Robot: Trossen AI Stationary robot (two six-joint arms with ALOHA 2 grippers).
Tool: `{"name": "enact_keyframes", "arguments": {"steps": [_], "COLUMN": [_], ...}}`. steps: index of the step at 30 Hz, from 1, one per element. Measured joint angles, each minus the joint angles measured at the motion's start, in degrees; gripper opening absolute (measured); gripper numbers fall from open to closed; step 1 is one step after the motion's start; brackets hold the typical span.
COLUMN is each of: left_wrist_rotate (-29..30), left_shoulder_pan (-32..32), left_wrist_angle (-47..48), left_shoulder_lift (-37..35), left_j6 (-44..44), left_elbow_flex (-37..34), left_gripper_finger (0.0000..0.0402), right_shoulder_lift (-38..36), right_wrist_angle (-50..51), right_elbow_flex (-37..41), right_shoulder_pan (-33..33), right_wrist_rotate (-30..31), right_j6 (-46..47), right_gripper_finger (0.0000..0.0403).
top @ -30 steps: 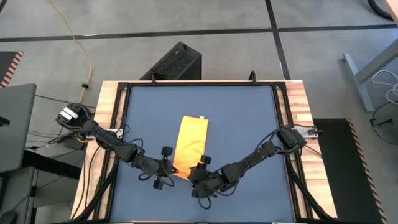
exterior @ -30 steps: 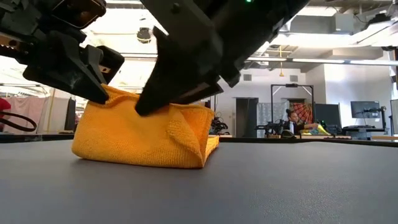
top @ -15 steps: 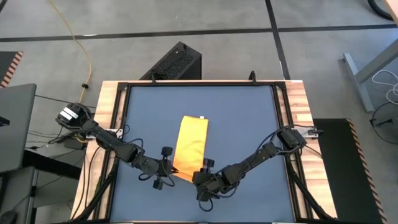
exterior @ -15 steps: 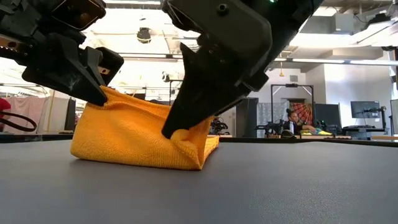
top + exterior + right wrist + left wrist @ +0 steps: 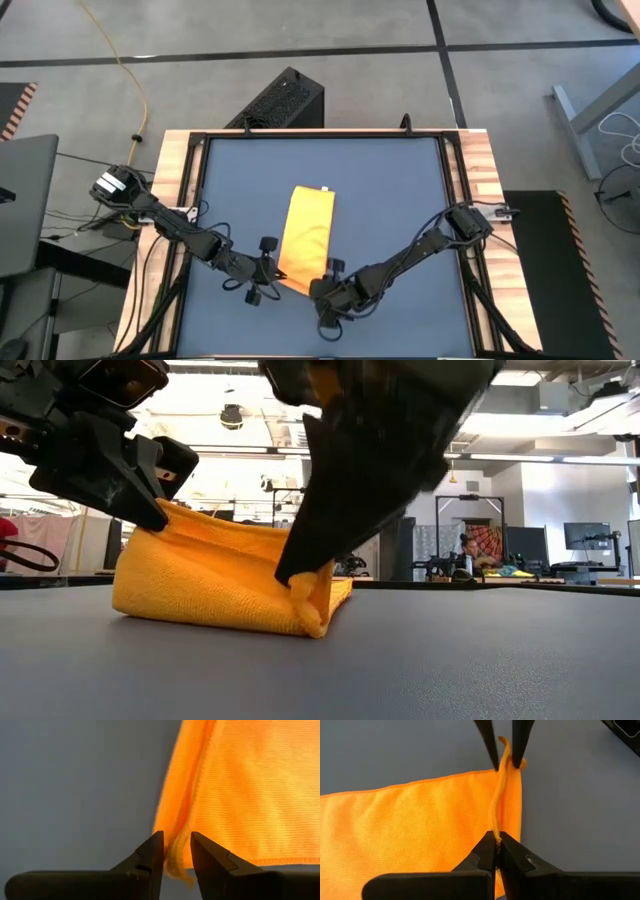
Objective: Roll towel
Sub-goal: Roll the yellow microfiber cloth
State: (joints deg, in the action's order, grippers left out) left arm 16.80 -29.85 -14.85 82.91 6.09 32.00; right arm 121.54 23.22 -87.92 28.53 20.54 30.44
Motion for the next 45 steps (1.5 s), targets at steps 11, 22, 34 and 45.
{"name": "enact_keyframes", "arguments": {"steps": [11, 22, 34, 45], "left_wrist_rotate": [-4.0, -6.0, -8.7, -17.1], "left_shoulder_pan": [0.0, 0.0, 0.0, 0.7], "left_wrist_angle": [0.0, 0.0, 0.0, 0.4], "left_shoulder_lift": [0.0, 0.0, 0.0, 0.0], "left_j6": [0.3, 0.5, 0.5, 1.7], "left_elbow_flex": [0.0, 0.0, 0.0, 0.0], "left_gripper_finger": [0.0000, 0.0000, 0.0000, 0.0000], "right_shoulder_lift": [0.0, 0.7, 0.7, 2.5], "right_wrist_angle": [3.2, 1.3, -0.6, -3.7], "right_elbow_flex": [-2.6, -2.5, -3.7, -3.7], "right_shoulder_pan": [0.5, 0.3, -0.5, -0.7], "right_wrist_rotate": [-1.8, -1.4, -1.2, 0.3], "right_j6": [-0.3, -0.9, 1.0, 2.2], "right_gripper_finger": [0.0074, 0.0075, 0.0231, 0.0252]}}
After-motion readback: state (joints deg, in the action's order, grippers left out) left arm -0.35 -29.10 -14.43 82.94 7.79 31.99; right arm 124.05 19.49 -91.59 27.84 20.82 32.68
